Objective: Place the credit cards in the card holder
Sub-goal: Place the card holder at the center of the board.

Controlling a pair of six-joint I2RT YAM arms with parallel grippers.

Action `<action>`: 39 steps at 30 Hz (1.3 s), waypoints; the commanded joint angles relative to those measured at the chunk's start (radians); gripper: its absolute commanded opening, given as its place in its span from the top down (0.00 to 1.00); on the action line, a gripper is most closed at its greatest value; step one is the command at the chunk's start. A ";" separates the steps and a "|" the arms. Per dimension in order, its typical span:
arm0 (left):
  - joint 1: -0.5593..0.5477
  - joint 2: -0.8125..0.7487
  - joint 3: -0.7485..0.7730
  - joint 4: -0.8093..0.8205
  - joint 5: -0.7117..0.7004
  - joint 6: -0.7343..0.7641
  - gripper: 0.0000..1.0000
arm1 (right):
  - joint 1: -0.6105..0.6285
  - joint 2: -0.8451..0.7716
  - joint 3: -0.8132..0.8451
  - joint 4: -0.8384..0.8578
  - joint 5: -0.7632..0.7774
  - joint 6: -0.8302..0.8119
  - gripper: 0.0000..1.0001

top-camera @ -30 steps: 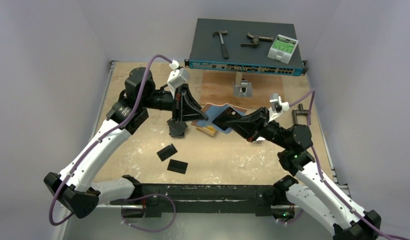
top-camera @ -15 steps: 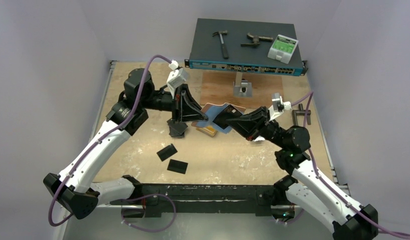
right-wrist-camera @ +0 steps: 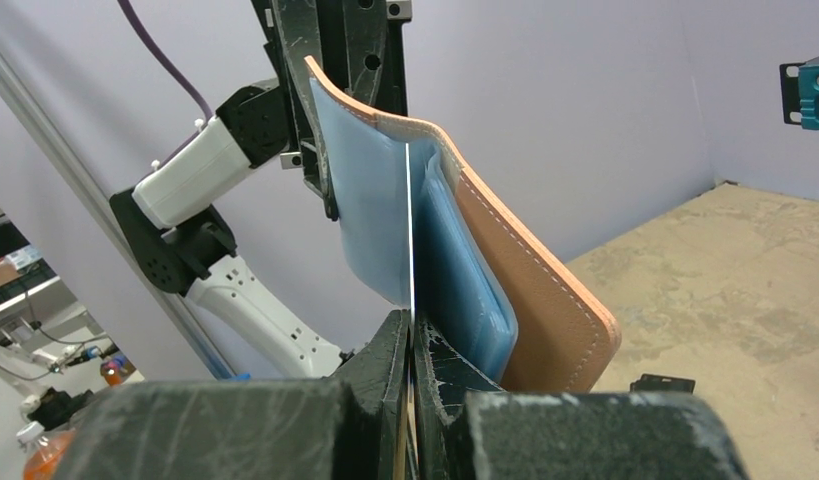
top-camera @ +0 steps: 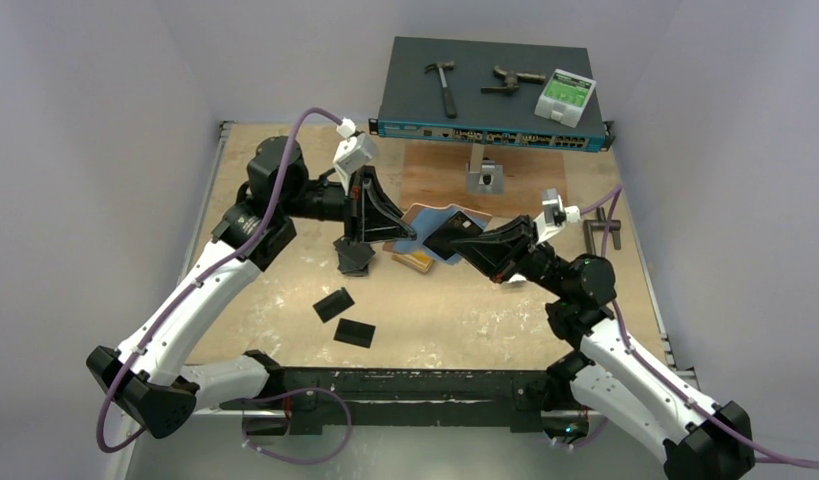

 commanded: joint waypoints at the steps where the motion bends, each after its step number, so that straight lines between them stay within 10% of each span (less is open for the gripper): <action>1: -0.007 -0.006 0.064 0.020 0.002 -0.008 1.00 | 0.001 0.008 -0.002 0.085 0.000 0.011 1.00; 15: -0.088 -0.091 0.140 -0.388 -0.631 0.265 1.00 | 0.000 -0.024 -0.001 0.026 0.019 -0.019 1.00; 29: -0.084 0.126 -0.244 0.067 -0.429 -0.199 1.00 | 0.000 -0.146 0.023 -0.554 0.168 -0.231 1.00; 39: -0.085 0.286 -0.460 0.197 -0.430 -0.063 1.00 | 0.000 0.044 -0.055 -0.633 0.161 -0.230 1.00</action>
